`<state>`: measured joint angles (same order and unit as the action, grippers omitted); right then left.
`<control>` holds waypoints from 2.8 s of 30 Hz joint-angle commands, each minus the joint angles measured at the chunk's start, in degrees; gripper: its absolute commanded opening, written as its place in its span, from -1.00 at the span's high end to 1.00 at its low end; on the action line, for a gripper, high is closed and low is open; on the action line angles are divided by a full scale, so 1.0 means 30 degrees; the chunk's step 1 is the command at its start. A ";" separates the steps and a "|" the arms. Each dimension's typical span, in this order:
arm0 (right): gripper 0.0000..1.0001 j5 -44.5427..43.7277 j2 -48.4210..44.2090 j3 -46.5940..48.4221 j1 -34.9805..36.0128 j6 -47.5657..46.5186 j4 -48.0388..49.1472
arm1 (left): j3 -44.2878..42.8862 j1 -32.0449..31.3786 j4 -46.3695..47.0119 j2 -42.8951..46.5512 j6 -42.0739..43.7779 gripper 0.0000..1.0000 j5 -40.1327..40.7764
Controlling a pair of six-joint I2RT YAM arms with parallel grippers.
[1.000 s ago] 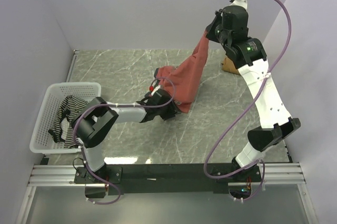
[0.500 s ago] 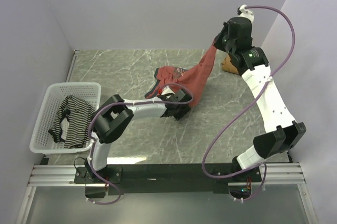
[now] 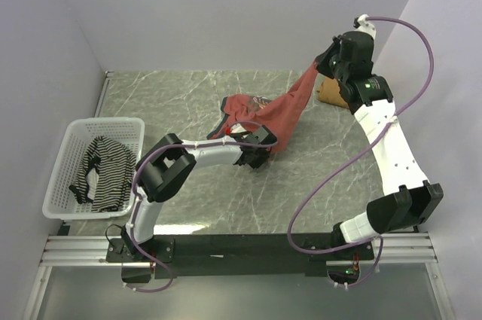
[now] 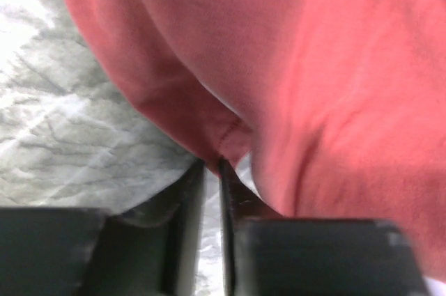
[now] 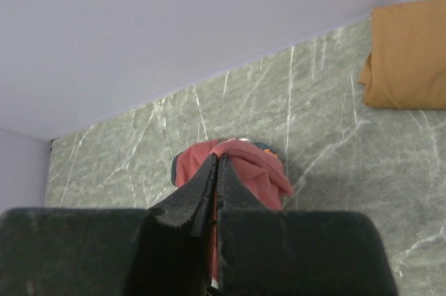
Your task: Fold and stack the tank tops
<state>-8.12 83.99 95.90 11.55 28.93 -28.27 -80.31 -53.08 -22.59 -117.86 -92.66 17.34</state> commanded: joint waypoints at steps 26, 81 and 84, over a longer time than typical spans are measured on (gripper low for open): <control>1.00 0.1652 -1.1029 -0.6013 -0.0423 0.0993 -0.0828 | 0.8375 0.1287 -0.4276 2.4164 0.7327 0.99 0.5381; 1.00 0.5548 -0.0803 0.1895 -0.0833 0.1137 0.9716 | -0.9752 1.8630 1.1657 0.8342 1.0703 0.99 -1.6153; 1.00 0.5344 -0.3174 -0.3872 -0.1008 0.1576 1.0768 | -0.3243 1.8601 1.2543 1.0923 1.0615 0.99 -1.5803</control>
<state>8.43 76.62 97.86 9.37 32.58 1.08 -100.64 3.14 12.25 -87.48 -60.14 -28.53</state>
